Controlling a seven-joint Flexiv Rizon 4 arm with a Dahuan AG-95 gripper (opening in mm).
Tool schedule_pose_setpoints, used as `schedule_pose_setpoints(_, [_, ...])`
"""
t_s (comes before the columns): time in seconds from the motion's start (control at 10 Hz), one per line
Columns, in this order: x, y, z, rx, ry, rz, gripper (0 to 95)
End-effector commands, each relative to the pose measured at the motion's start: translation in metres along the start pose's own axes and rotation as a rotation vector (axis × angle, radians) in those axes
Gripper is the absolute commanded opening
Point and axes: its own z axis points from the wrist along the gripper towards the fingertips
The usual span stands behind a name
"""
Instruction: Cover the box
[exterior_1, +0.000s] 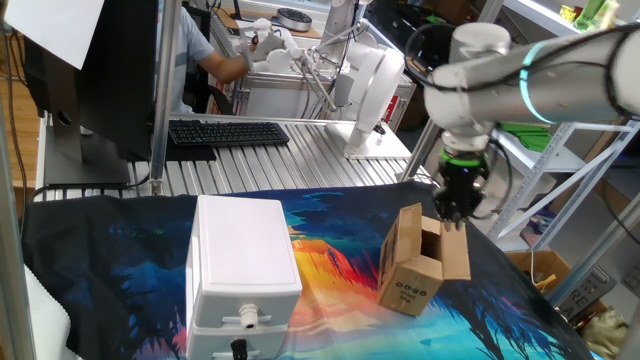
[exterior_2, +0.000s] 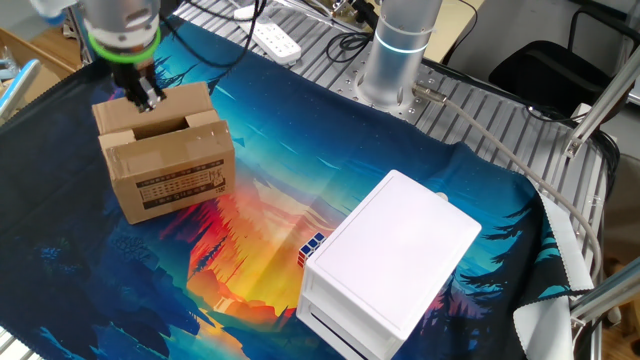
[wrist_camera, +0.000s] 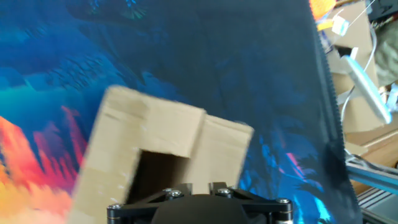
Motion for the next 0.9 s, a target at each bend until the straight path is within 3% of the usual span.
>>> schedule_pose_setpoints(0.1, [0.004, -0.012, 0.014, -0.008, 0.010, 0.005, 19.0])
schedule_pose_setpoints(0.3, [0.005, -0.014, 0.015, -0.004, 0.012, 0.023, 19.0])
schedule_pose_setpoints(0.4, [0.005, -0.014, 0.014, 0.000, 0.011, 0.034, 38.0])
schedule_pose_setpoints(0.6, [0.003, -0.019, 0.006, 0.010, 0.042, -0.016, 38.0])
schedule_pose_setpoints(0.7, [0.003, -0.020, 0.005, 0.007, 0.039, -0.016, 19.0])
schedule_pose_setpoints(0.9, [0.000, -0.020, 0.006, -0.013, 0.038, -0.011, 19.0])
